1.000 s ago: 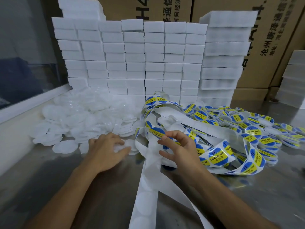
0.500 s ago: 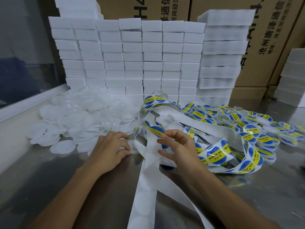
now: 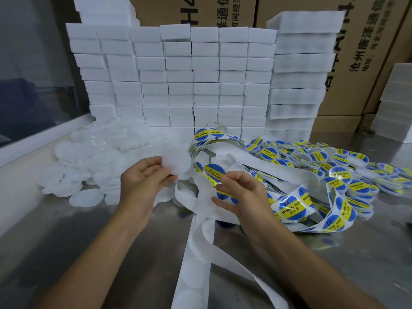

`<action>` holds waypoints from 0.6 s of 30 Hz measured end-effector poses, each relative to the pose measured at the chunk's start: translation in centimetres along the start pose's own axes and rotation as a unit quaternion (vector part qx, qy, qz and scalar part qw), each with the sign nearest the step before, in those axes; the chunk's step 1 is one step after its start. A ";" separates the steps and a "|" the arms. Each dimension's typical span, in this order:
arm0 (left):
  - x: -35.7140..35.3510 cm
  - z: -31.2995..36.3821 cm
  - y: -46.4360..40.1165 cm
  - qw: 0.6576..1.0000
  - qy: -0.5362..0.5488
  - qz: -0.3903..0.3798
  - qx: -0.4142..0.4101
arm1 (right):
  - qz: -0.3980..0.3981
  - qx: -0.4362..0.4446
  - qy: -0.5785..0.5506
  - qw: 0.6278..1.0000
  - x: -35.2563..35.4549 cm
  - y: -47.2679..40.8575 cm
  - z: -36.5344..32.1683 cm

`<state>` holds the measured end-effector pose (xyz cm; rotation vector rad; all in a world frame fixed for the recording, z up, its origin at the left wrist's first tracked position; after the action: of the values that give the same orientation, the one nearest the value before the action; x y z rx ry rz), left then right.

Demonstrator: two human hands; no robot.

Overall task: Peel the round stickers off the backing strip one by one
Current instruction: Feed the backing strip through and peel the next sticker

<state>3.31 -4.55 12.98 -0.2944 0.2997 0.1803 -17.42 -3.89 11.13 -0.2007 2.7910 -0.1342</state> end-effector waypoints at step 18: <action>-2.7 -1.5 1.7 0.988 0.065 -0.098 0.097 | 0.019 0.045 0.063 0.997 -0.2 0.1 -0.4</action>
<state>0.02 -3.79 12.07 -0.1411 0.4130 -0.0634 -17.38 -3.70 11.60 -0.1193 2.9040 -0.2726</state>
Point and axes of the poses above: each hand's wrist, its own y-axis away from the middle knuckle, its own x-axis out of the back of the hand, z = x × y, the point moved 2 cm from there along -y, towards the middle knuckle, and after that the axes turned 7 degrees about -z, right-handed, at the moved point
